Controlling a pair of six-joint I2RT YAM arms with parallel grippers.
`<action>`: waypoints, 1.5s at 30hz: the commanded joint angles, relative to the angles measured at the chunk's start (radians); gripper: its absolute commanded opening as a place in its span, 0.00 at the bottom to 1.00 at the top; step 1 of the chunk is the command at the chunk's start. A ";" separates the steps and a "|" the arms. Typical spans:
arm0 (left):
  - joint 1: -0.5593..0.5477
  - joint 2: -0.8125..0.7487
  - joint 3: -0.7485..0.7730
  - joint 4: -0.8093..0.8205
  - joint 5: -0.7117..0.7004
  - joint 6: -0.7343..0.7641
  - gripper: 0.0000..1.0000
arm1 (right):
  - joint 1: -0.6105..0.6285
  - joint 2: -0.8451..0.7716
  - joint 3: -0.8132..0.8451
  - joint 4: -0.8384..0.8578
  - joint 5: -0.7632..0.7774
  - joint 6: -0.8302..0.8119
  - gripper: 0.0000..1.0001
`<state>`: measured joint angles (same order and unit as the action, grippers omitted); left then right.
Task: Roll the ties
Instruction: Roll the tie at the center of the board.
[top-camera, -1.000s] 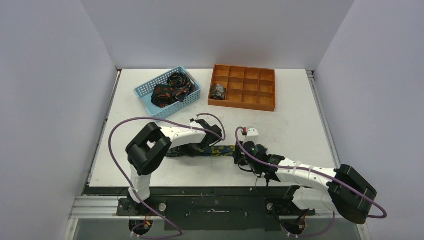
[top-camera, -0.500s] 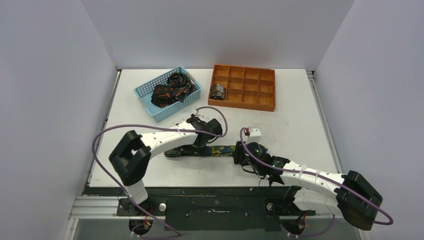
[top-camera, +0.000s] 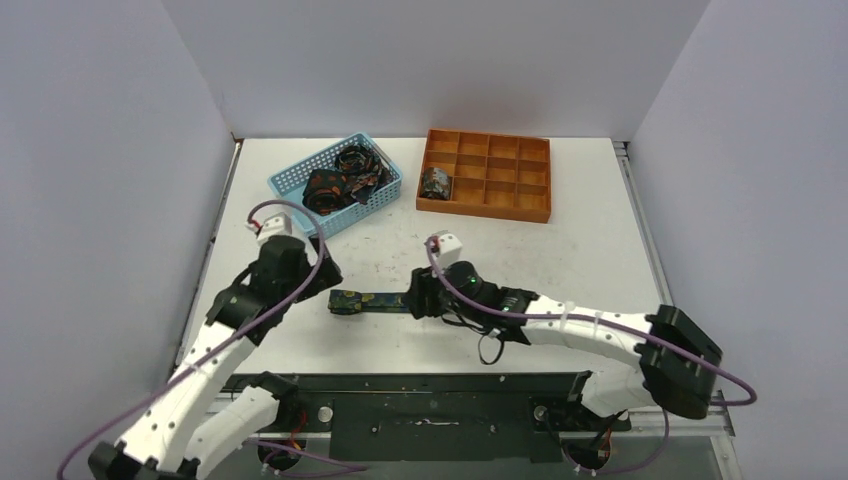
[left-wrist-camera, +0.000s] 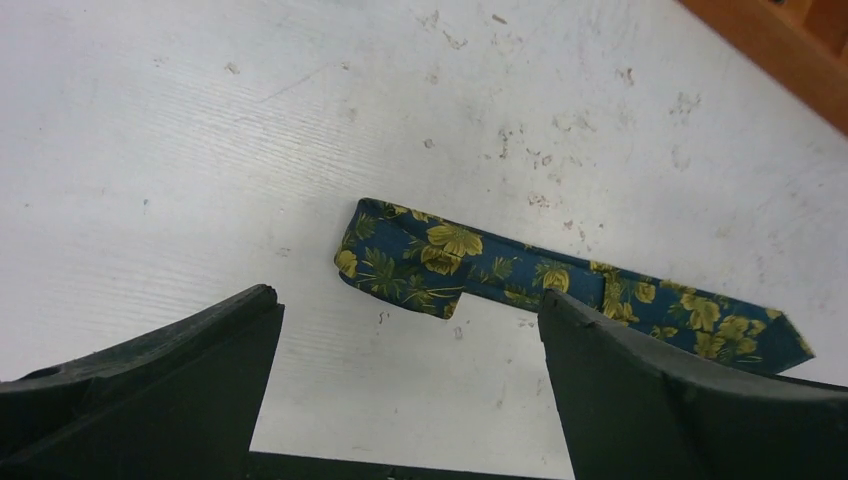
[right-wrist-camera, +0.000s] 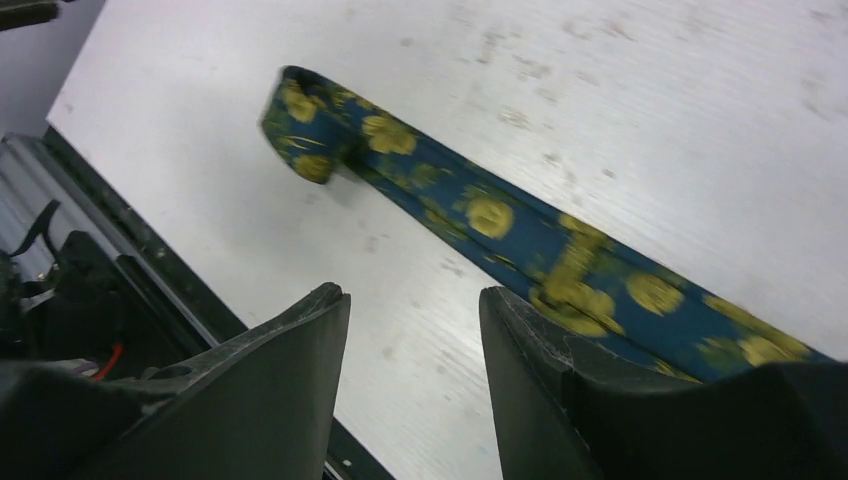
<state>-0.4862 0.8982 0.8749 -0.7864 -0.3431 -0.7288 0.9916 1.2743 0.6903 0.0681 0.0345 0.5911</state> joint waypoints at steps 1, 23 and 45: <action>0.124 -0.198 -0.109 0.189 0.179 0.062 1.00 | 0.105 0.196 0.206 0.041 0.020 -0.047 0.51; 0.164 -0.265 -0.155 0.127 0.136 0.092 0.92 | 0.106 0.674 0.602 -0.125 0.114 -0.039 0.38; 0.166 -0.281 -0.173 0.161 0.160 0.093 0.90 | 0.091 0.250 0.329 0.004 0.201 -0.140 0.46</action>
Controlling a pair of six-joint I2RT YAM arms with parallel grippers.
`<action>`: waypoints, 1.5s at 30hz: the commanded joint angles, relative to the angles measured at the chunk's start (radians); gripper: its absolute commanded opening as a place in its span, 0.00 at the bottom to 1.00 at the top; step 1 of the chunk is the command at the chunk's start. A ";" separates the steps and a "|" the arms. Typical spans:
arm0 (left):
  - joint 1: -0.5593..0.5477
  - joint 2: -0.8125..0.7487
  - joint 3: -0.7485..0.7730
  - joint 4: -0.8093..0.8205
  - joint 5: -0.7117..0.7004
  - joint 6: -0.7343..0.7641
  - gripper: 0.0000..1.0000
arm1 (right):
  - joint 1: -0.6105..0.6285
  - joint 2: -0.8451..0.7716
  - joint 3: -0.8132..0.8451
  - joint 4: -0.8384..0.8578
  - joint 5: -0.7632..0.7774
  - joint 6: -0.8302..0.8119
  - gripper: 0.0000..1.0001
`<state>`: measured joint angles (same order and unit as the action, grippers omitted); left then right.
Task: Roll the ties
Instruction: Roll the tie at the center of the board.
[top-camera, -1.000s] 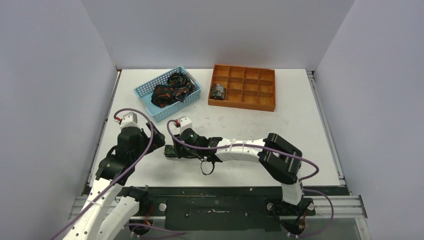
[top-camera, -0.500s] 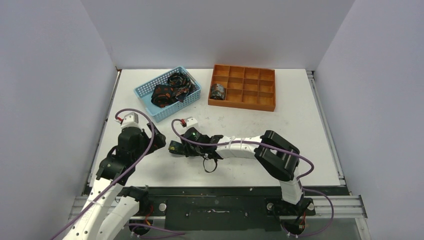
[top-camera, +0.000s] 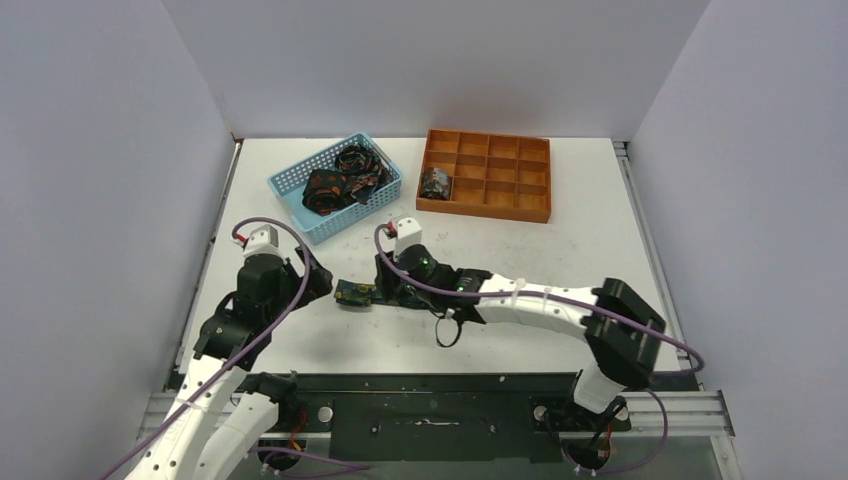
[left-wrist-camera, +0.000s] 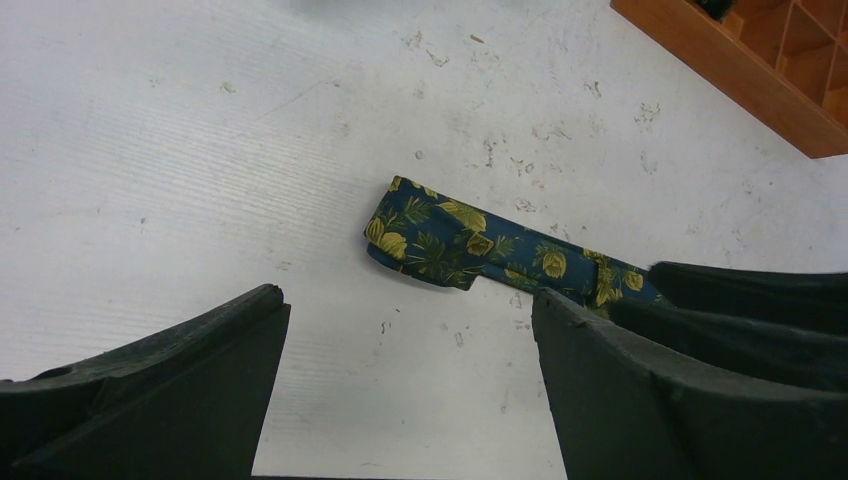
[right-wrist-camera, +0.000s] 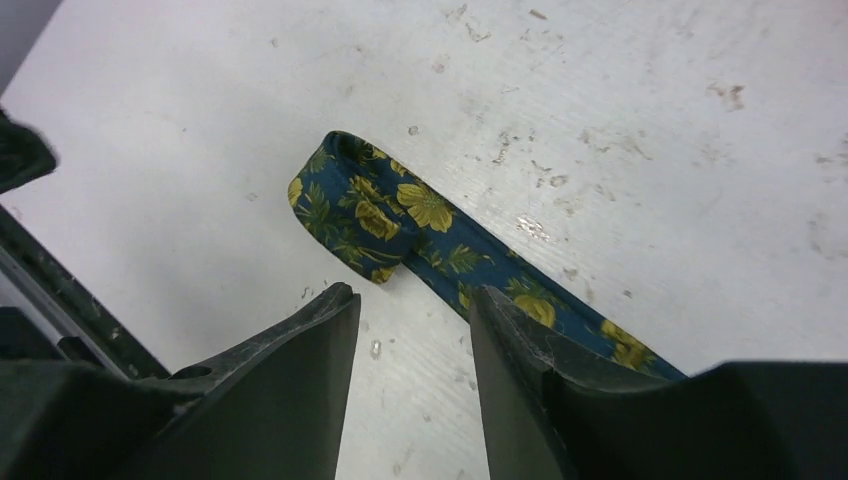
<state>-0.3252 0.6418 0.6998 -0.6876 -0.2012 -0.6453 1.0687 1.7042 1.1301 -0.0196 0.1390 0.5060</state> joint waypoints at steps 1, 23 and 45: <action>0.006 -0.032 0.001 0.061 0.023 0.004 0.90 | 0.013 -0.245 -0.156 0.093 0.124 -0.062 0.47; 0.006 -0.233 -0.362 0.219 0.199 -0.442 0.86 | -0.186 -0.568 -0.544 0.150 0.110 0.039 0.74; 0.007 -0.138 -0.479 0.310 0.156 -0.507 0.68 | -0.176 0.261 0.159 0.128 -0.064 -0.016 0.57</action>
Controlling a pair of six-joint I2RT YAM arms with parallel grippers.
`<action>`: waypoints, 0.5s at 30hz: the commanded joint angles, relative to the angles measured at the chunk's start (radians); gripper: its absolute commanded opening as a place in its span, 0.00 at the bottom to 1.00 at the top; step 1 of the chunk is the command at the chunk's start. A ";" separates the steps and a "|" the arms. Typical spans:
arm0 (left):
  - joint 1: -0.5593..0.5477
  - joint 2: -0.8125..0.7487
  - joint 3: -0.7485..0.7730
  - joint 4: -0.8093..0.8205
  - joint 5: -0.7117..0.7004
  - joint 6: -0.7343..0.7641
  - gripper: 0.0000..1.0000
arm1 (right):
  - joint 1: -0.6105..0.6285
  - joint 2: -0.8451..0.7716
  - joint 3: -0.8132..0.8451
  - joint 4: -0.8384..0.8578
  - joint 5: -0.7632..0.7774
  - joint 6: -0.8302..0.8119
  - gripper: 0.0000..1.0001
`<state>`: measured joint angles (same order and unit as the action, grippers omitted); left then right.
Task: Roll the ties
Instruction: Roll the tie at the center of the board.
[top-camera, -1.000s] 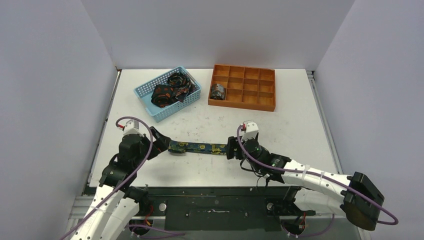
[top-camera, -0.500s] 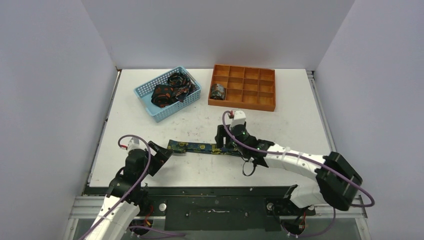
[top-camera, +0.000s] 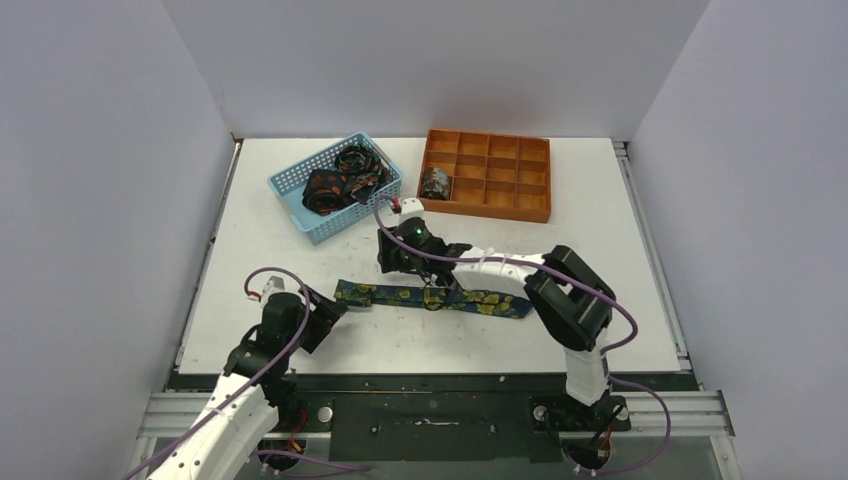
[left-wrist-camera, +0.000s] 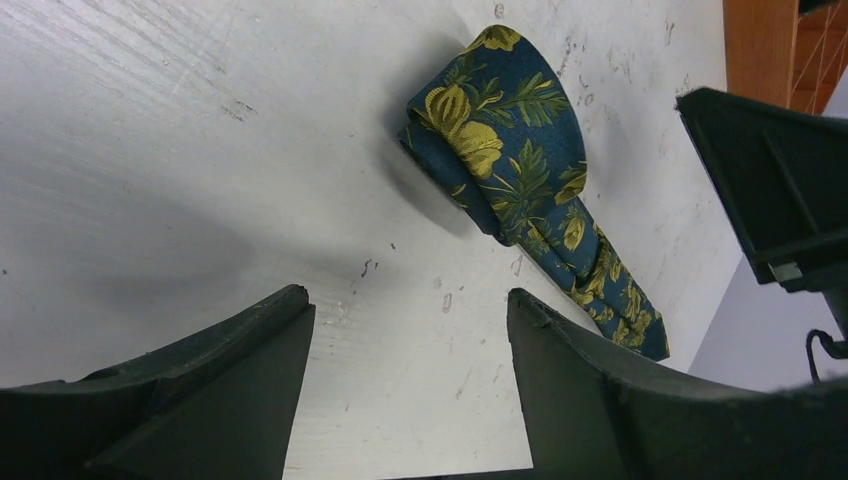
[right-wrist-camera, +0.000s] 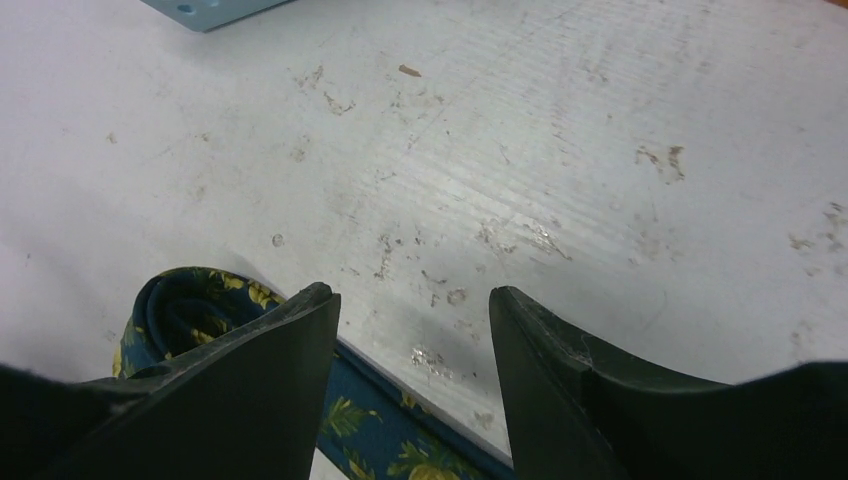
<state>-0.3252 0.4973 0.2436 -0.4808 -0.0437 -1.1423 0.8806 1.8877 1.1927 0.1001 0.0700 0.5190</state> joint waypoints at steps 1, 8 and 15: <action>0.006 0.005 -0.035 0.120 -0.001 -0.016 0.68 | 0.013 0.103 0.113 0.023 0.007 -0.032 0.57; 0.007 0.028 -0.075 0.148 0.005 -0.025 0.53 | 0.028 0.273 0.299 0.002 -0.036 -0.045 0.52; 0.005 0.033 -0.082 0.176 -0.002 0.002 0.26 | 0.049 0.369 0.413 -0.053 -0.121 -0.107 0.51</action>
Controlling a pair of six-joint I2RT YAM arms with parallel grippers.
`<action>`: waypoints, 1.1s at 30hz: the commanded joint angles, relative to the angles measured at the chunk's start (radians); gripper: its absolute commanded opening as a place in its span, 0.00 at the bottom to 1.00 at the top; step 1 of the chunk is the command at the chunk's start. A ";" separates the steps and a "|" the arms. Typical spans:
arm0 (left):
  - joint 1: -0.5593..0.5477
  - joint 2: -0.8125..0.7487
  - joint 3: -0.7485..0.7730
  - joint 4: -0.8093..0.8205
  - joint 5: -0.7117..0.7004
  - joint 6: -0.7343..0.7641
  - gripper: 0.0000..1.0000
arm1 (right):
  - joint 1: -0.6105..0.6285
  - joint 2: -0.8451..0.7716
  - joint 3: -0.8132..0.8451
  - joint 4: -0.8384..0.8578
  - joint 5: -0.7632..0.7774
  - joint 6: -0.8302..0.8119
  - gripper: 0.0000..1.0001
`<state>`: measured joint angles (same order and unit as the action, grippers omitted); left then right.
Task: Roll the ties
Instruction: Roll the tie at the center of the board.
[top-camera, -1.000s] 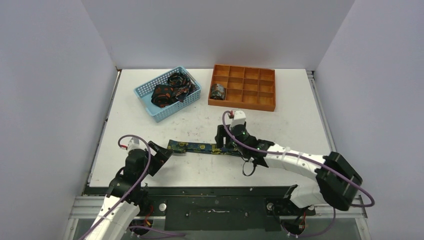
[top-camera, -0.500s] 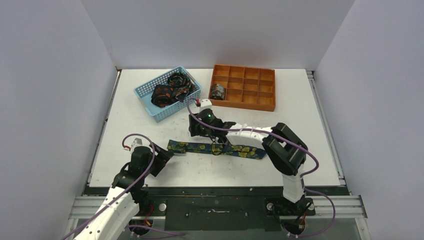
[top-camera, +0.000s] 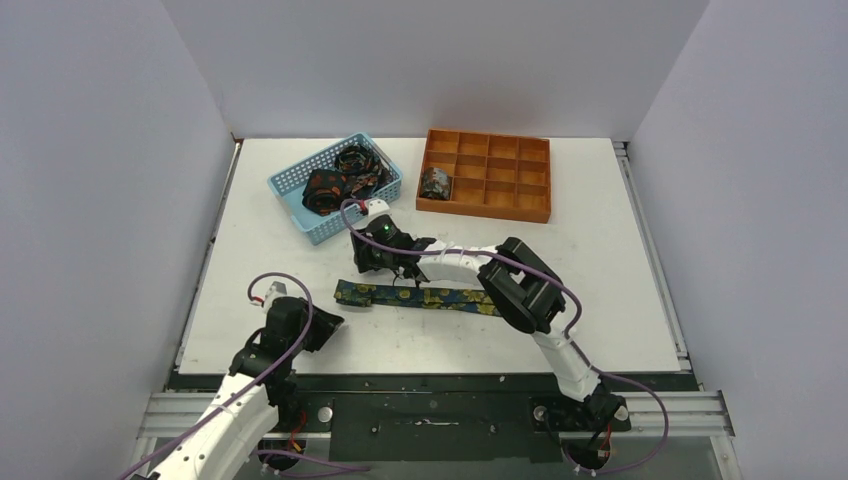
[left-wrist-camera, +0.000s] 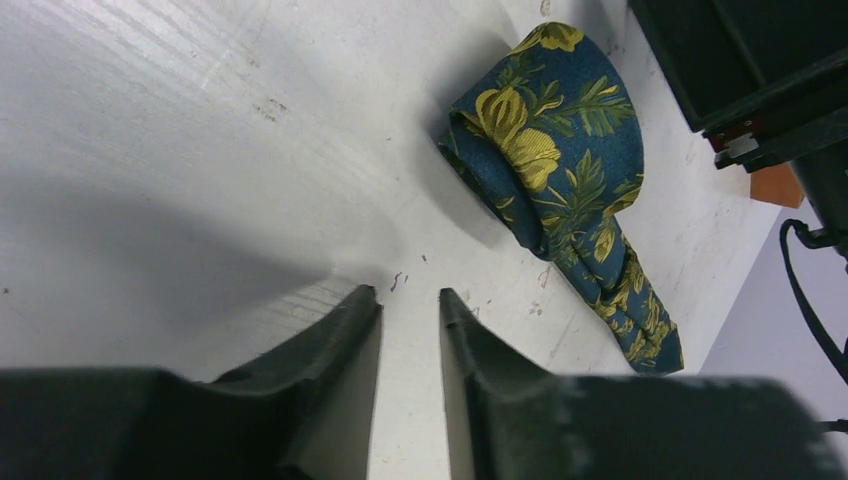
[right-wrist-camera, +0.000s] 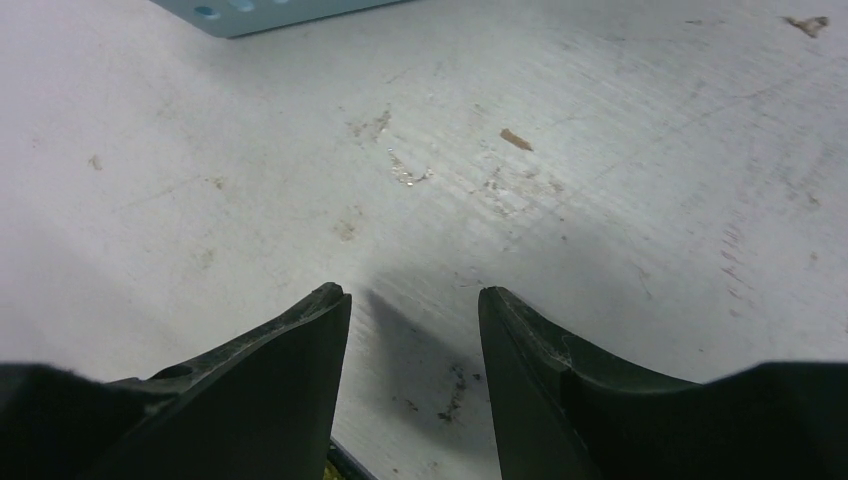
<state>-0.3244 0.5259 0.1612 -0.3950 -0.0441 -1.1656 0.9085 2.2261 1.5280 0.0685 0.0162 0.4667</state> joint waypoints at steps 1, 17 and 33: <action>0.004 0.014 0.000 0.103 0.002 0.032 0.22 | 0.021 0.046 0.094 -0.037 -0.084 -0.065 0.50; 0.000 0.311 0.043 0.369 0.084 0.067 0.00 | 0.033 0.090 0.127 -0.179 -0.140 -0.201 0.47; -0.017 0.540 0.092 0.569 0.078 0.034 0.00 | 0.040 0.082 0.047 -0.159 -0.146 -0.171 0.47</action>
<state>-0.3290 1.0424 0.2363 0.0566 0.0395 -1.1118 0.9379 2.3009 1.6447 0.0128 -0.1055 0.2729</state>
